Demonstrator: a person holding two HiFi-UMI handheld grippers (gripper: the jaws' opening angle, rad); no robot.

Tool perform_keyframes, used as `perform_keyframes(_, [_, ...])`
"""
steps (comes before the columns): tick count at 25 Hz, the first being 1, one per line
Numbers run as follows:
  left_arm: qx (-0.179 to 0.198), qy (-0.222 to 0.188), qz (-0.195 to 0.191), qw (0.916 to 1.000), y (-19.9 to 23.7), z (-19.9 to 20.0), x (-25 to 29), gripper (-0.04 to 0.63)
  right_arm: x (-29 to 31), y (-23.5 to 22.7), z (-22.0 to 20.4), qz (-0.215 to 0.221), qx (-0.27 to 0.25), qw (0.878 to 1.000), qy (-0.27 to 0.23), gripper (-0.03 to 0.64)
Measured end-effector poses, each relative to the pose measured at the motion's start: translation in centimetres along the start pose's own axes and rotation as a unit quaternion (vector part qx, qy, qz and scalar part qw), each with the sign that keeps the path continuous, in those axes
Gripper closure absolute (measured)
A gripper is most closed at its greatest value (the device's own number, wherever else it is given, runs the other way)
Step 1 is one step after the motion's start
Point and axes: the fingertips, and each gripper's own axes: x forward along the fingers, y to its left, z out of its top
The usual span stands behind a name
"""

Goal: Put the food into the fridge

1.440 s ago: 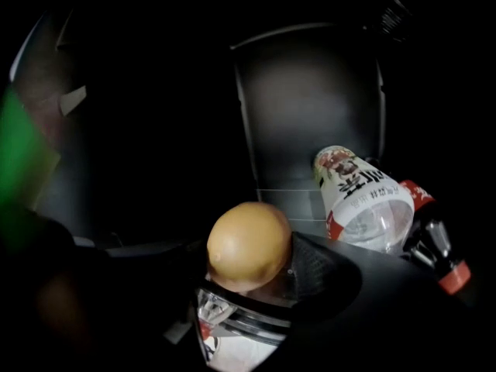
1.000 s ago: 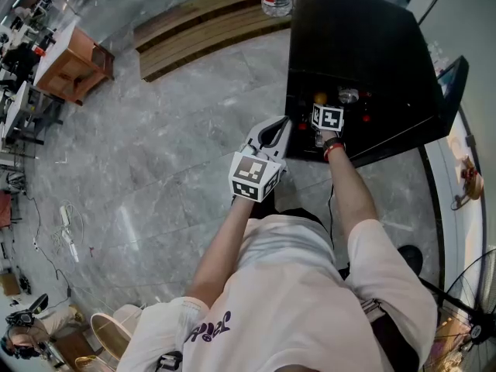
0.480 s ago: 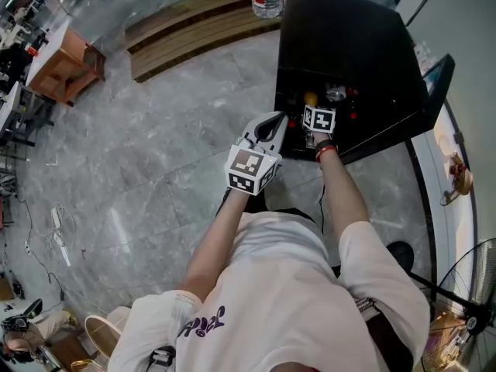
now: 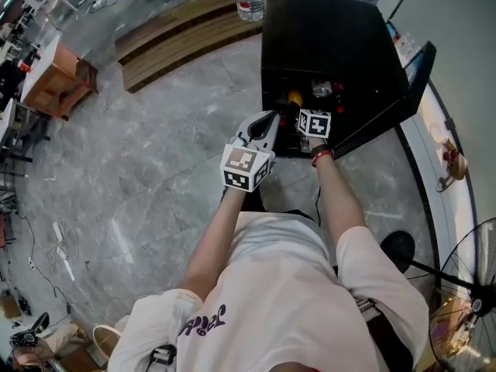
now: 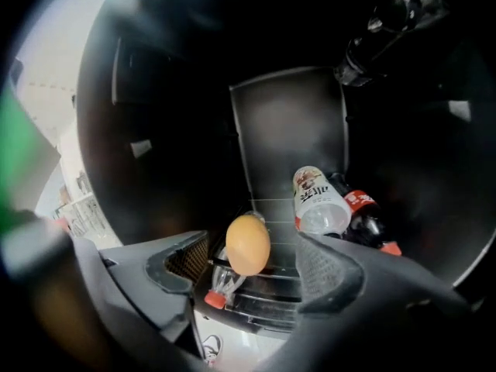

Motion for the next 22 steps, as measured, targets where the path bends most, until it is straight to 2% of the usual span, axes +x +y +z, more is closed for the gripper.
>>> perform_keyframes(14, [-0.014, 0.006, 0.015, 0.9998, -1.1, 2.3, -0.6, 0.578, -5.8, -0.1, 1.1, 0.009, 0.039, 0.999, -0.015, 0.249])
perform_keyframes(22, [-0.019, 0.008, 0.021, 0.9996, -2.0, 4.0, -1.0, 0.578, -10.1, 0.2, 2.6, 0.009, 0.030, 0.999, -0.023, 0.275])
